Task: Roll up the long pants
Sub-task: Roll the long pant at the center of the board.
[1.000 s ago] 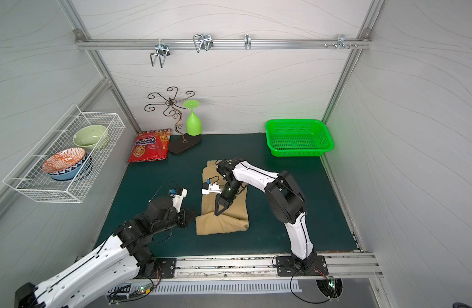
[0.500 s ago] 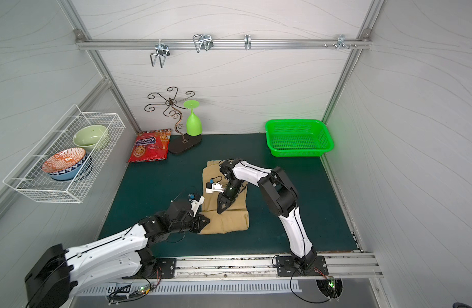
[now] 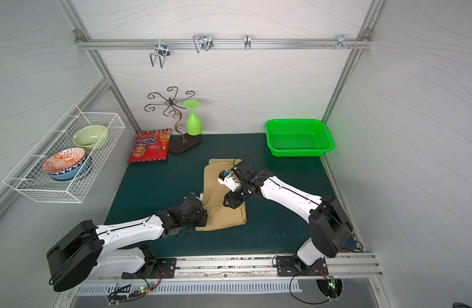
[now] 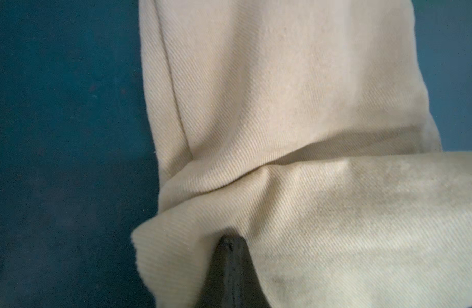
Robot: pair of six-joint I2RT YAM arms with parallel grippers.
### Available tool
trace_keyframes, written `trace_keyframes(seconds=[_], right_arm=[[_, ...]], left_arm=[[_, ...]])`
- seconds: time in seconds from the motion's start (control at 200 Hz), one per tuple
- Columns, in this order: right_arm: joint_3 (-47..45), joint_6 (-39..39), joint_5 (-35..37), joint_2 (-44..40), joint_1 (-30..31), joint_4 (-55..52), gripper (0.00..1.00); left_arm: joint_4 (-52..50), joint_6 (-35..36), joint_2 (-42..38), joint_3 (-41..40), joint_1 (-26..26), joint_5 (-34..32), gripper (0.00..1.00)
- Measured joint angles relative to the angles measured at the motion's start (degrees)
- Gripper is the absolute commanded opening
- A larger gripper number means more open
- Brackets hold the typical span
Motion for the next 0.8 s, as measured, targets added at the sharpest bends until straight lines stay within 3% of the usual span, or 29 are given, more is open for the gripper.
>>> trace_keyframes(seconds=[0.095,0.24,0.355,0.535,0.67,0.8], right_arm=[[-6.5,4.7,-3.5,-1.6,2.2,6.9,0.37],[-12.6,9.2,-6.2,3.6,3.9,13.9,0.28],[-14.6,11.3,-4.3,6.8,3.6,17.4,0.31],[-19.0,12.7,1.1,4.6,3.1,23.9,0.33],[-20.3,12.2,4.4,3.0,4.8,25.7,0.51],[-21.4,8.2,22.3,-1.9,18.7,24.5,0.66]], left_arm=[[0.3,0.0,0.2,-0.1,0.0,-0.2,0.00],[0.7,0.0,0.7,0.0,0.0,-0.3,0.00],[0.5,0.0,0.3,0.0,0.0,-0.3,0.00],[-0.3,0.0,-3.5,-1.2,0.0,-1.2,0.00],[-0.3,0.1,-3.9,-1.7,0.0,-1.2,0.00],[-0.1,0.2,-3.0,-1.7,0.0,-1.0,0.00]])
